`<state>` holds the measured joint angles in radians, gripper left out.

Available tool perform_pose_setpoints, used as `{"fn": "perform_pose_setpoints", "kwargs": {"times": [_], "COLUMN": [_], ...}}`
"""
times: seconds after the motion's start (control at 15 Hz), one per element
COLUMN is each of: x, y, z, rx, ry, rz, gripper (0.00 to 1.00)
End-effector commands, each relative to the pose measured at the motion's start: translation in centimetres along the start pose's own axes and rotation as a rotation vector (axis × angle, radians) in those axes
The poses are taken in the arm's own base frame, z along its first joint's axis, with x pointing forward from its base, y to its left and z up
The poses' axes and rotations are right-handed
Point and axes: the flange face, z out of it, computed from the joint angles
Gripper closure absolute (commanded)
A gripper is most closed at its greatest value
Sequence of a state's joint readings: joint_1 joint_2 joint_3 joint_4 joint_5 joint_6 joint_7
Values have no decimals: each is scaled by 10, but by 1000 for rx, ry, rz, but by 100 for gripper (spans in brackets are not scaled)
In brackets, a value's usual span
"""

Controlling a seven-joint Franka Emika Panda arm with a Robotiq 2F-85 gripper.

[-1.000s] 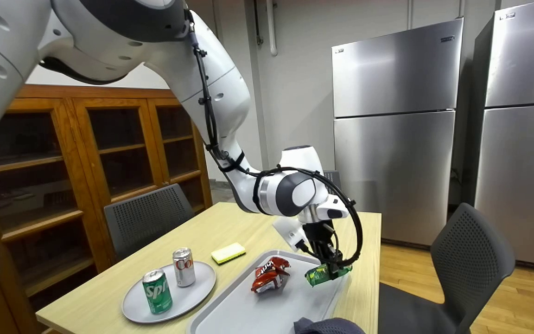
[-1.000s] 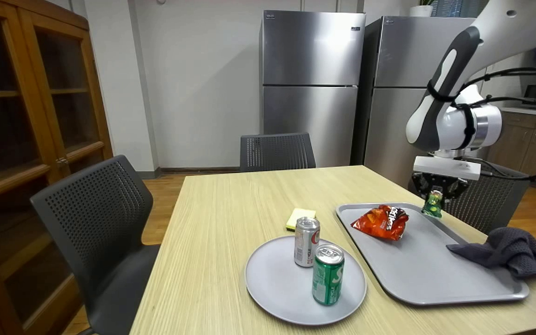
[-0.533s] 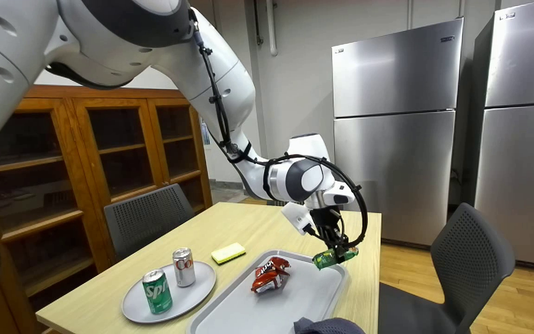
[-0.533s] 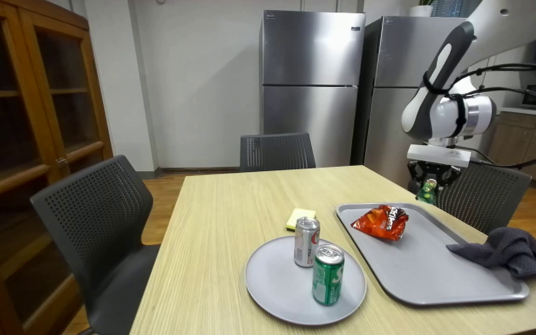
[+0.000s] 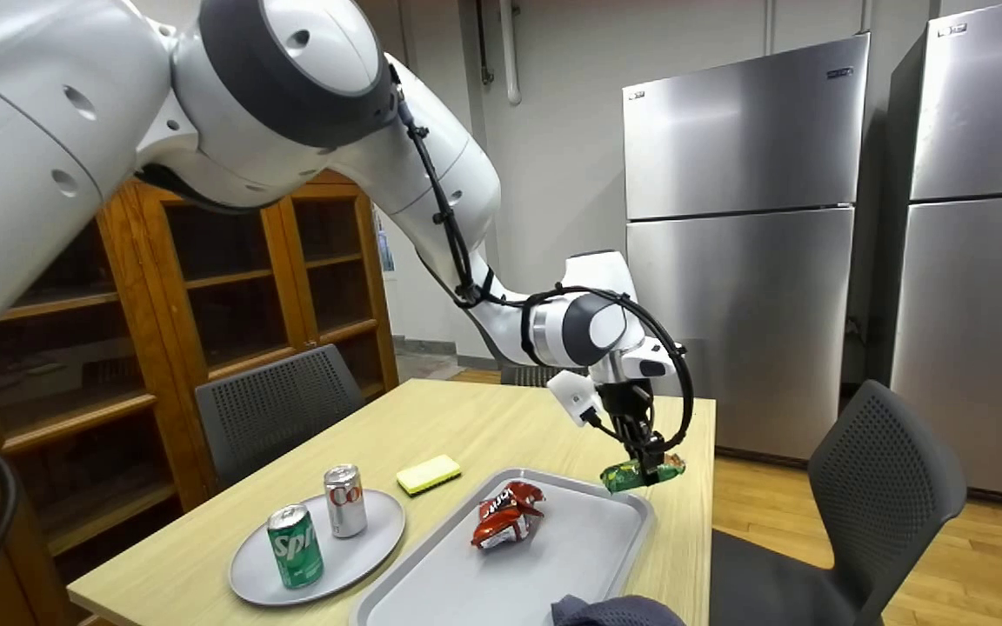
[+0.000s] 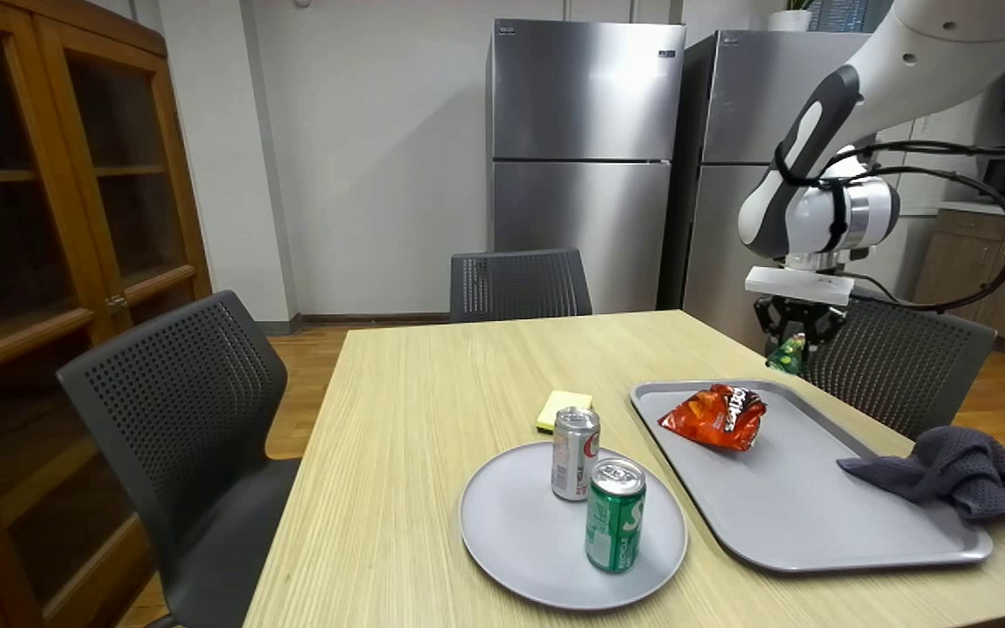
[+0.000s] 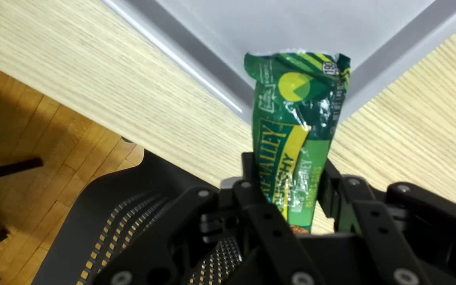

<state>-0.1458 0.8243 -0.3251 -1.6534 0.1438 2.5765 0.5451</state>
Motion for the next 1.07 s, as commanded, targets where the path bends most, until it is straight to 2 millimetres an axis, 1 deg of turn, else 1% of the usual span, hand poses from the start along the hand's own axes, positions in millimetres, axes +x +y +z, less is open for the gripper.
{"fn": "perform_pose_setpoints", "kwargs": {"times": [0.0, 0.2, 0.4, 0.67, 0.8, 1.0], "x": [25, 37, 43, 44, 42, 40], "y": [-6, 3, 19, 37, 41, 45], "z": [11, 23, 35, 51, 60, 67], "rx": [-20, -39, -69, -106, -123, -138], "ry": [-9, -12, -20, -37, -46, -52], "rz": [58, 79, 75, 86, 87, 89], "gripper": [87, 87, 87, 87, 87, 87]}}
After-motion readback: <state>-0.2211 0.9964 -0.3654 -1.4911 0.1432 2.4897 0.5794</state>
